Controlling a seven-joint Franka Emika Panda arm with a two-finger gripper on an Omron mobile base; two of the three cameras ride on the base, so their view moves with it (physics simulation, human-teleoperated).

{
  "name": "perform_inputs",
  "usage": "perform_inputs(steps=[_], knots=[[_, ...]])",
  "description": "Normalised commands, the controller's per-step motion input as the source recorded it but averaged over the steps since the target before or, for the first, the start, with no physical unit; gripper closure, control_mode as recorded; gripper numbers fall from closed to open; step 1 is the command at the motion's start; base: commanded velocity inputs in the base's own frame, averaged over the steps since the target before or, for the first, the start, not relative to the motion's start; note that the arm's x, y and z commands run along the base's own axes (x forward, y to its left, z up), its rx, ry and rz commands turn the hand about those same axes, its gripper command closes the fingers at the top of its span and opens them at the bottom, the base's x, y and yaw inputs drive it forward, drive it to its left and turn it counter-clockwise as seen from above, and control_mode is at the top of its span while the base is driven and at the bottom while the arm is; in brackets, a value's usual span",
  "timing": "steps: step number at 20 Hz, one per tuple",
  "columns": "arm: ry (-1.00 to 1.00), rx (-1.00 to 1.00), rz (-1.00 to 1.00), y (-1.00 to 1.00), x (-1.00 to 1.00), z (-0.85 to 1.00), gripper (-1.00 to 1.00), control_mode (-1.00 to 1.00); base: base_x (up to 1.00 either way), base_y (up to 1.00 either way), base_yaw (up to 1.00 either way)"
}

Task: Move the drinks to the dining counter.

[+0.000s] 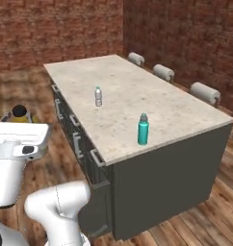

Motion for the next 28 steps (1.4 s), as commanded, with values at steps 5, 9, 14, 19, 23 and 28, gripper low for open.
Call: perform_inputs(steps=[5,9,14,19,23,28], knots=[[0.0,0.0,0.0,0.0,0.0,0.0,1.0,1.0,0.88,0.74,-0.61],[0.0,0.0,0.0,0.0,0.0,0.0,1.0,1.0,0.92,0.63,-0.55],[0.0,0.0,0.0,0.0,0.0,0.0,1.0,1.0,0.81,0.04,-0.49],[0.0,0.0,0.0,0.0,0.0,0.0,1.0,1.0,0.79,-0.56,-0.42],[0.0,0.0,0.0,0.0,0.0,0.0,1.0,1.0,0.92,-0.95,-0.37],[0.0,0.0,0.0,0.0,0.0,0.0,1.0,1.0,1.0,-0.09,-0.42]])
